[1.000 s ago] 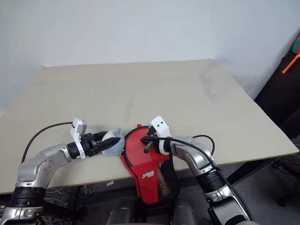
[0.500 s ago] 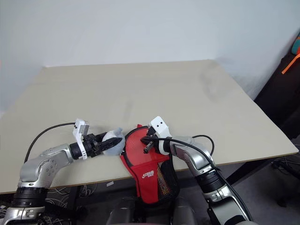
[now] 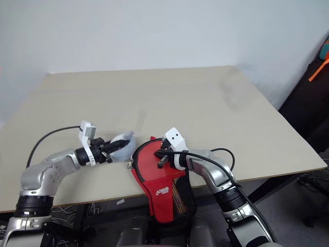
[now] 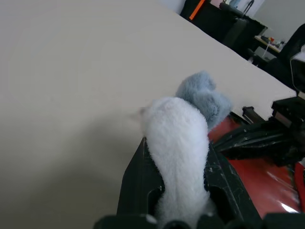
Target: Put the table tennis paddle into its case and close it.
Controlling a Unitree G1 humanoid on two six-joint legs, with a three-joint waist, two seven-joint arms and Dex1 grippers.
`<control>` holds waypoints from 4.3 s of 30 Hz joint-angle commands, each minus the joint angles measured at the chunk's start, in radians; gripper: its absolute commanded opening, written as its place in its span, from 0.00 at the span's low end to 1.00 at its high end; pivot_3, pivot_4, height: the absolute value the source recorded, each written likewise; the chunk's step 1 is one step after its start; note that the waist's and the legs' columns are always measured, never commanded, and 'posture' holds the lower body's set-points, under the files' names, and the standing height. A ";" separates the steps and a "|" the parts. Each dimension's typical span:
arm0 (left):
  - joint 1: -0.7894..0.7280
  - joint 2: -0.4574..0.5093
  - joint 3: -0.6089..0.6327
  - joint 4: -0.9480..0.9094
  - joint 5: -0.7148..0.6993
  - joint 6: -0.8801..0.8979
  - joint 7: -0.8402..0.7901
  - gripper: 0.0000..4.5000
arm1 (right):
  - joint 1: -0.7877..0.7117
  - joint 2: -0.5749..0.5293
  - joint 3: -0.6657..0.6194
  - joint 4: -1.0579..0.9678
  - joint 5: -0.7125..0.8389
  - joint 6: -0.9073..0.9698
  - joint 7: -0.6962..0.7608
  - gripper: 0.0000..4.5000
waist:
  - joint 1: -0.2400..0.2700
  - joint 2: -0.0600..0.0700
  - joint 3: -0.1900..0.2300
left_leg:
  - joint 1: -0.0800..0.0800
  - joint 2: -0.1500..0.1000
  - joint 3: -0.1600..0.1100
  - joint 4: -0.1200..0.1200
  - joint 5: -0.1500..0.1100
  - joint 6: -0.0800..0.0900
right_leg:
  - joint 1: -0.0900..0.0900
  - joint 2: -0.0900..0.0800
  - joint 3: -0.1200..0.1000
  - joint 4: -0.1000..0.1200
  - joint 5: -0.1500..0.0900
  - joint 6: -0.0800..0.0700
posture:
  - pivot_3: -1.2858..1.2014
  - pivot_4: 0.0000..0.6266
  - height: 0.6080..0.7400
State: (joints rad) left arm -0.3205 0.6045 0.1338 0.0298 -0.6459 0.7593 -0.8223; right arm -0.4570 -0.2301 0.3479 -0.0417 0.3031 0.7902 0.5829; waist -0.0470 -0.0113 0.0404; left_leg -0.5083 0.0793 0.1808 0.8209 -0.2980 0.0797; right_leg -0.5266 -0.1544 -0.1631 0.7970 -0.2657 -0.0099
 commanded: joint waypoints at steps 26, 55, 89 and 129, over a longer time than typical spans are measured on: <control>-0.323 0.043 -0.317 0.426 0.445 -0.412 -0.262 0.08 | 0.012 0.022 0.024 0.047 -0.053 -0.060 0.054 0.00 | 0.000 -0.001 -0.001 | 0.000 0.000 0.000 0.001 0.000 0.000 | 0.000 0.000 0.000 0.001 0.000 0.000 | 0.52 0.00 0.35; -0.299 0.222 -0.316 0.277 0.480 -0.439 -0.547 0.08 | 0.008 0.027 0.033 0.062 -0.082 -0.073 0.070 0.00 | 0.013 0.000 0.000 | -0.010 0.003 -0.006 0.011 -0.001 0.002 | -0.003 0.000 -0.007 0.002 0.002 -0.003 | 0.52 0.00 0.35; -0.689 -0.123 -0.345 0.943 0.779 -0.783 -0.029 0.08 | 0.005 0.024 0.036 0.065 -0.101 -0.080 0.085 0.00 | 0.055 0.001 -0.002 | -0.011 0.003 -0.005 0.014 -0.001 0.002 | -0.001 -0.002 -0.008 0.003 0.002 -0.003 | 0.52 0.00 0.35; -0.630 -0.440 -0.339 0.864 0.699 -0.944 -0.323 0.27 | 0.042 -0.271 -0.092 -0.396 0.077 0.175 0.210 0.00 | 0.035 0.002 -0.001 | -0.026 0.003 -0.021 0.027 -0.003 0.015 | -0.002 -0.002 -0.021 0.003 0.002 -0.003 | 0.52 0.00 0.35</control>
State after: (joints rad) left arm -0.9464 0.1697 -0.2043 0.9363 0.0724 -0.1973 -1.1247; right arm -0.3894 -0.4908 0.2890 -0.3962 0.3549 0.9550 0.7833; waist -0.0117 -0.0089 0.0393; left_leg -0.5340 0.0820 0.1598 0.8483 -0.3006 0.0951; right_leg -0.5288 -0.1563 -0.1840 0.7998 -0.2633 -0.0125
